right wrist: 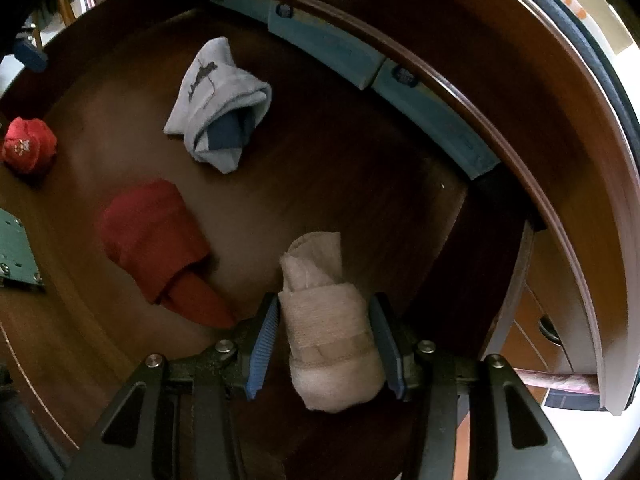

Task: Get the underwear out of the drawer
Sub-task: 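Close the right tool on the beige sock, then close the left tool on the red knit sock while right tool holds beige sock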

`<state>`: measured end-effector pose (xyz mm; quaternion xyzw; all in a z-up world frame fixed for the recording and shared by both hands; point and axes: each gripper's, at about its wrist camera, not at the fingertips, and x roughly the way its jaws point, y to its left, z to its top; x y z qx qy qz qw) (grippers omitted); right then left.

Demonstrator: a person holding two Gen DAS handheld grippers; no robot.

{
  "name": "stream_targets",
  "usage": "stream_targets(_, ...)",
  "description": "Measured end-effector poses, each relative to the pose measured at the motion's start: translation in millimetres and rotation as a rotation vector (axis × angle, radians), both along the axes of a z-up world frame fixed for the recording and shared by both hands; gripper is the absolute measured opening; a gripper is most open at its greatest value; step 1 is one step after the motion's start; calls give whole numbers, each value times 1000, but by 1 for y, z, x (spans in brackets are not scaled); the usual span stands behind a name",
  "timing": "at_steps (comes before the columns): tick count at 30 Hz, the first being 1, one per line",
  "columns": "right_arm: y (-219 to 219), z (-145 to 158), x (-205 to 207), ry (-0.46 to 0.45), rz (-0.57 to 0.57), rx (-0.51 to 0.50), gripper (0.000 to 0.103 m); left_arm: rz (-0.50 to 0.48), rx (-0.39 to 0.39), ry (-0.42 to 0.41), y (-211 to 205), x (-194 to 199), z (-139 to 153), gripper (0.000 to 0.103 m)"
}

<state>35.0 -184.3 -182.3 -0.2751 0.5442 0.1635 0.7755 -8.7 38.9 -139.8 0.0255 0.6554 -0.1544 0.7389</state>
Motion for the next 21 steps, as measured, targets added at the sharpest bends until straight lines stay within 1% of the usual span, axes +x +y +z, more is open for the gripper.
stream_targets(3,-5,1,2,1,3,15,50,-4,30,43,-2,1,-4,100)
stream_targets(5,-6,2,2,1,3,22,51,-5,37,70,-4,3,-8,100)
stream_targets(11,-12,6,1,0,4,36,51,-1,76,154,-9,0,-26,96)
stream_targets(15,-17,11,0,0,6,46,51,37,57,199,-9,0,-33,89)
stream_targets(18,-21,12,2,0,7,60,51,44,46,211,-13,0,-35,86)
stream_targets(19,-22,13,2,-1,7,63,51,49,48,216,-14,0,-35,86)
stream_targets(21,-25,14,2,-1,7,67,51,61,64,216,-14,0,-36,83)
